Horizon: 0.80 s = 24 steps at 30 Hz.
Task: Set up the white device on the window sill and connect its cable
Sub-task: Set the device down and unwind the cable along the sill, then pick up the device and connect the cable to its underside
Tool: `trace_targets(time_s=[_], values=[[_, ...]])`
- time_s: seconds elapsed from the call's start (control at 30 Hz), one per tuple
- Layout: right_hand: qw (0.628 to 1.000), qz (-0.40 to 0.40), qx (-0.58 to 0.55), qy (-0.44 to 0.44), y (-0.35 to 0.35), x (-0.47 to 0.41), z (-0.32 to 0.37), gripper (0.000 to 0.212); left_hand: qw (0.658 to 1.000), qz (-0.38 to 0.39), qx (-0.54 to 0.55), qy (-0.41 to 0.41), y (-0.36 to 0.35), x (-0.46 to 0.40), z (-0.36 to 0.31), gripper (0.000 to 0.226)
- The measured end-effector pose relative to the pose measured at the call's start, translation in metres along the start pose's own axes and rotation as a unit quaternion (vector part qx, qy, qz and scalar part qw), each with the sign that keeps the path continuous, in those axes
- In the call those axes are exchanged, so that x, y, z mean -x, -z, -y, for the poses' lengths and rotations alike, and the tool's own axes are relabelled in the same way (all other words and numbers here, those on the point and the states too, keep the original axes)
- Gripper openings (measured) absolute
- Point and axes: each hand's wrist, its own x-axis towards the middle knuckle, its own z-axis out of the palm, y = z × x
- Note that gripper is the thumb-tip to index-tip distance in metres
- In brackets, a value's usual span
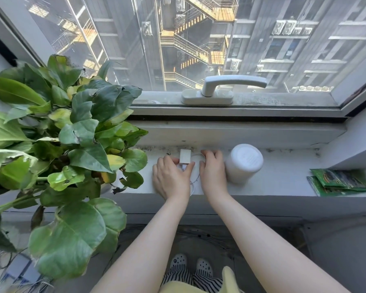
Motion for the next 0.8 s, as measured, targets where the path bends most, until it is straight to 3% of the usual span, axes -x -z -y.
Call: trace_targets(time_s=[0.27,0.43,0.53,0.67,0.8], values=[[1.000,0.005,0.007,0.017,0.001,0.001,-0.002,0.043,0.999,0.033,-0.005,-0.009,0.006,-0.002,0.001,0.059],[0.992,0.021,-0.068,0.100,0.021,0.038,0.005,0.040,0.983,0.055,0.161,0.074,0.030,-0.008,0.001,0.042],[0.981,0.040,-0.116,0.153,0.043,0.068,-0.002,0.031,0.963,0.063,0.252,0.071,0.038,-0.005,-0.004,0.033],[0.972,-0.045,-0.149,0.177,0.084,0.082,-0.019,0.024,0.930,0.132,0.341,0.037,0.043,0.008,-0.022,0.024],[0.970,-0.131,-0.180,0.093,0.120,0.062,-0.041,0.028,0.887,0.255,0.384,0.009,0.041,0.022,-0.043,0.014]])
